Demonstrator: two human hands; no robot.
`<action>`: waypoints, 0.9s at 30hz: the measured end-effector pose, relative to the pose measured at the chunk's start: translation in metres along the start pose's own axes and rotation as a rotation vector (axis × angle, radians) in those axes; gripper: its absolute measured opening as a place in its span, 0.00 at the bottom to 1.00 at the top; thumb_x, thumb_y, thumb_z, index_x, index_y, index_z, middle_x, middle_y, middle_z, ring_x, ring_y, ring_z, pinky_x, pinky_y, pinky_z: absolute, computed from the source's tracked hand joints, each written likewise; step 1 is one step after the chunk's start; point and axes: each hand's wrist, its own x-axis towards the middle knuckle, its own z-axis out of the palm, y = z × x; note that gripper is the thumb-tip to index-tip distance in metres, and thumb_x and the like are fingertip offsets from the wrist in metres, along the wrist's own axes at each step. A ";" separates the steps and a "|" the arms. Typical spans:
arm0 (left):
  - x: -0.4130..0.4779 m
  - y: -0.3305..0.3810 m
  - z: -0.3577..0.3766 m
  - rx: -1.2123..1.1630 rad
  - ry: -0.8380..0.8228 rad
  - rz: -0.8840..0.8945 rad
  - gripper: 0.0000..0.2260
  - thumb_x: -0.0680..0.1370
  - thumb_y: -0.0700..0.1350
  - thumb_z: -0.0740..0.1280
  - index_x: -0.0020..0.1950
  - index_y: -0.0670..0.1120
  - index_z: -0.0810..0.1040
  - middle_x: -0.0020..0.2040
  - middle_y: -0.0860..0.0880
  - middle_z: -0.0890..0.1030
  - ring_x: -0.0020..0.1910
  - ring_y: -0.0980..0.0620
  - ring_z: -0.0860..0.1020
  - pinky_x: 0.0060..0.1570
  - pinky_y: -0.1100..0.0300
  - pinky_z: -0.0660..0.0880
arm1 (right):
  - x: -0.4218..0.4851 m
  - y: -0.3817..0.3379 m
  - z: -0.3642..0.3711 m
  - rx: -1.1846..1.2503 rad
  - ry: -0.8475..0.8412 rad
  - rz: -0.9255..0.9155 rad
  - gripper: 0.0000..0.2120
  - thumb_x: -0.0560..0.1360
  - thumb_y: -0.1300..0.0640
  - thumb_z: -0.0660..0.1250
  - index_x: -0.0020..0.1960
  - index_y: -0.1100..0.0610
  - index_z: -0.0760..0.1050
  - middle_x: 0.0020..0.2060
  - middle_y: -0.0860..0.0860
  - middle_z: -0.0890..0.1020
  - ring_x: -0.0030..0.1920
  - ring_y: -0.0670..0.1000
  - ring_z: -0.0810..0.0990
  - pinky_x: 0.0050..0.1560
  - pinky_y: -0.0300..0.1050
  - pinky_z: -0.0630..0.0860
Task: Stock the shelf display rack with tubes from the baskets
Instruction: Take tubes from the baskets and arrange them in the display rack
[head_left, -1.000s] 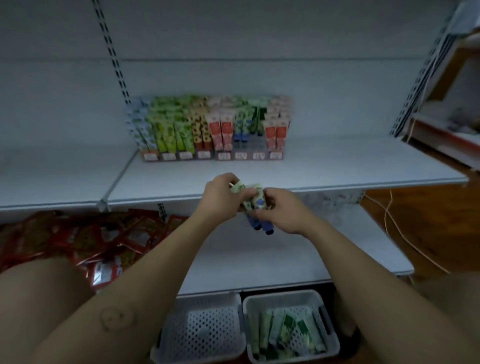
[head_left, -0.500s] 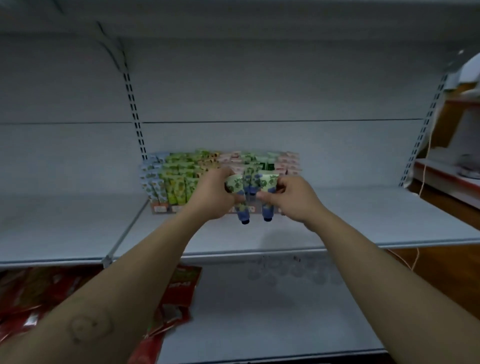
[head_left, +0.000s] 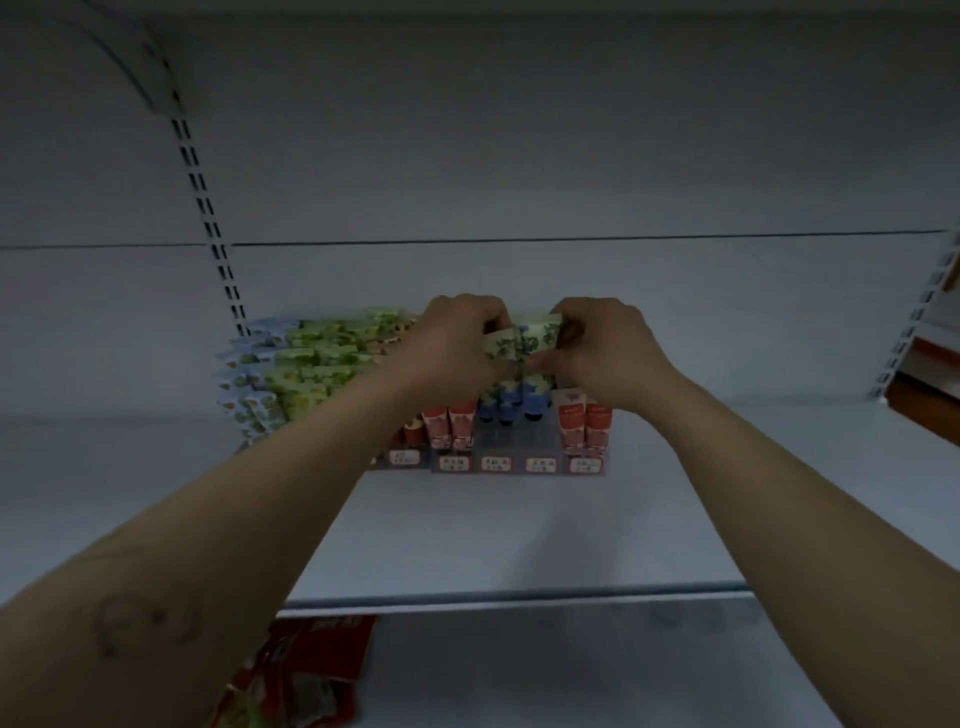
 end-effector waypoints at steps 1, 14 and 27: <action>0.005 -0.003 0.001 0.042 -0.015 -0.003 0.12 0.71 0.51 0.75 0.48 0.48 0.77 0.41 0.53 0.76 0.40 0.51 0.75 0.37 0.61 0.69 | 0.004 0.003 0.002 0.040 0.007 -0.009 0.12 0.67 0.53 0.77 0.46 0.55 0.78 0.37 0.47 0.80 0.40 0.49 0.78 0.38 0.41 0.73; 0.030 -0.020 0.024 0.563 0.002 0.148 0.16 0.72 0.57 0.71 0.57 0.53 0.79 0.43 0.49 0.76 0.55 0.48 0.70 0.57 0.51 0.60 | 0.020 0.024 0.040 -0.099 -0.076 -0.047 0.05 0.68 0.59 0.72 0.39 0.55 0.75 0.38 0.53 0.81 0.40 0.54 0.78 0.35 0.43 0.69; 0.025 -0.032 0.045 0.704 0.013 0.289 0.15 0.74 0.51 0.68 0.58 0.47 0.79 0.58 0.47 0.73 0.59 0.44 0.70 0.53 0.50 0.64 | 0.011 0.019 0.049 -0.330 -0.041 0.013 0.09 0.72 0.54 0.68 0.36 0.49 0.69 0.40 0.50 0.81 0.42 0.53 0.78 0.36 0.42 0.62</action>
